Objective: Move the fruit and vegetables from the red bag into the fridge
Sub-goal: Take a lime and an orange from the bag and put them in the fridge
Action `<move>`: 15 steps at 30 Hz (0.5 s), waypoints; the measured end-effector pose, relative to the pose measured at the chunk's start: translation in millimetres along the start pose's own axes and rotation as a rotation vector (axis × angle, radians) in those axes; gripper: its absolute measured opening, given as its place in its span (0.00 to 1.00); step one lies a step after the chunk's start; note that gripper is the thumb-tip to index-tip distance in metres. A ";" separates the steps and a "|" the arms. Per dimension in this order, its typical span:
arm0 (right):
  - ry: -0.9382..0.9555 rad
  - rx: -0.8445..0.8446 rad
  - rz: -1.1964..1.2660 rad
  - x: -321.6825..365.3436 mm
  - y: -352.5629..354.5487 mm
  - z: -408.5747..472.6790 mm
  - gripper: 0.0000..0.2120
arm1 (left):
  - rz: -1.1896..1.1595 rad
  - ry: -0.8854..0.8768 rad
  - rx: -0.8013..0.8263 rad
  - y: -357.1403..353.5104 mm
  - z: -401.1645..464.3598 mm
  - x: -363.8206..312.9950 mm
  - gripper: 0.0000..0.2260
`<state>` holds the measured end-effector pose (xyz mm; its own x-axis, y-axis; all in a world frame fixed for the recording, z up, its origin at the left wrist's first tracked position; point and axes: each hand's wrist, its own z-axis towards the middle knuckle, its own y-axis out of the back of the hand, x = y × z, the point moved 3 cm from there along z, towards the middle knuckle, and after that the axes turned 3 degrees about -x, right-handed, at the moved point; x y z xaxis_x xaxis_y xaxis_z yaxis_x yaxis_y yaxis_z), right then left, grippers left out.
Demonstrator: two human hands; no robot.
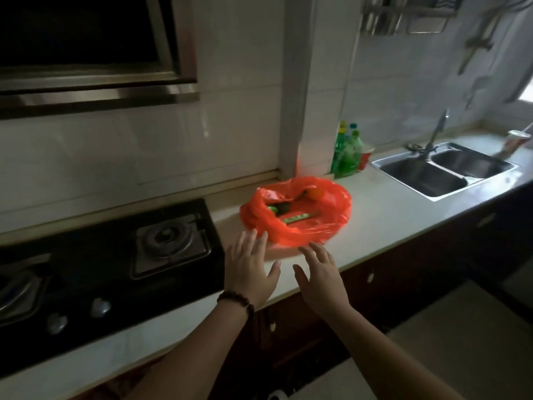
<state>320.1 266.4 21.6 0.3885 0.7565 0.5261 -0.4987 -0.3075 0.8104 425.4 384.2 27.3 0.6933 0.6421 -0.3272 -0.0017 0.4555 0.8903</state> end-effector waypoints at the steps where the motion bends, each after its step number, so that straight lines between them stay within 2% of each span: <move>1: -0.011 -0.004 -0.005 -10.3 0.5 10.8 0.24 | -0.004 -0.012 0.004 -10.1 13.0 -5.7 0.31; 8: -0.026 -0.012 -0.078 -80.9 7.7 119.1 0.23 | -0.047 -0.021 0.016 -73.3 122.1 -39.4 0.30; 15: -0.072 0.021 -0.069 -133.6 2.7 218.4 0.23 | -0.066 0.034 0.023 -110.1 229.4 -44.2 0.29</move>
<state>436.1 38.5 9.8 0.4761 0.7334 0.4852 -0.4530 -0.2684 0.8501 560.3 164.3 16.4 0.6665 0.6318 -0.3958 0.0600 0.4837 0.8732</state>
